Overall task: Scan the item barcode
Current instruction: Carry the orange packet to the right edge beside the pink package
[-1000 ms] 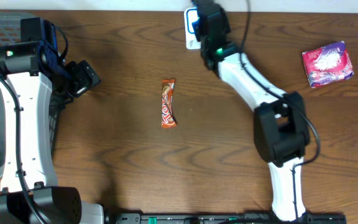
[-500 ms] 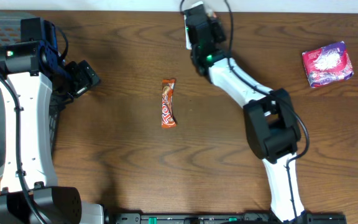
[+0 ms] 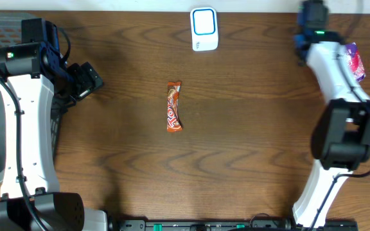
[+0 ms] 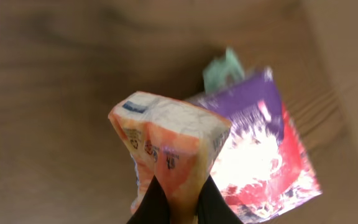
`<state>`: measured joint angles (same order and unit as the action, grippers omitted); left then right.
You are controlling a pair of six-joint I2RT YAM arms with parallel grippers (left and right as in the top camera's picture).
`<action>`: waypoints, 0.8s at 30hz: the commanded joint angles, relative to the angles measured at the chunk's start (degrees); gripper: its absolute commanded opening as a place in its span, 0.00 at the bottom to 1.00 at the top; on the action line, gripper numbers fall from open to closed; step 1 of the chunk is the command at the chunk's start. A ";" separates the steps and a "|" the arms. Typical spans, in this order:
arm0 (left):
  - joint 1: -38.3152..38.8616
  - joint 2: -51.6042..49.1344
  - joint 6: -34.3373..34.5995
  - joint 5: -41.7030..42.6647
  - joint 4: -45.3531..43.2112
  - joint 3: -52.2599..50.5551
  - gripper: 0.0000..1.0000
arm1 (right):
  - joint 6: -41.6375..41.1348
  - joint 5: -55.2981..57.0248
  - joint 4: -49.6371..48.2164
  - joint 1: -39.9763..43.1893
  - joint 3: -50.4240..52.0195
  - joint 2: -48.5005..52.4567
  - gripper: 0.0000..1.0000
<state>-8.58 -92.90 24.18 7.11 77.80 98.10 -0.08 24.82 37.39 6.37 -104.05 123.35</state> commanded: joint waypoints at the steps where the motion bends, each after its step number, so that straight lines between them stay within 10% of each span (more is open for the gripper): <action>1: -0.09 -0.35 0.07 -0.74 0.17 -0.28 0.98 | -2.05 -22.21 0.79 3.69 0.07 0.04 0.01; 24: -0.09 -0.35 0.07 -0.74 0.17 -0.28 0.98 | -4.59 -15.41 4.52 11.74 2.38 5.97 0.01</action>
<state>-8.58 -92.90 24.18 7.11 77.78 98.10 -3.55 3.29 40.32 15.68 -101.93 129.47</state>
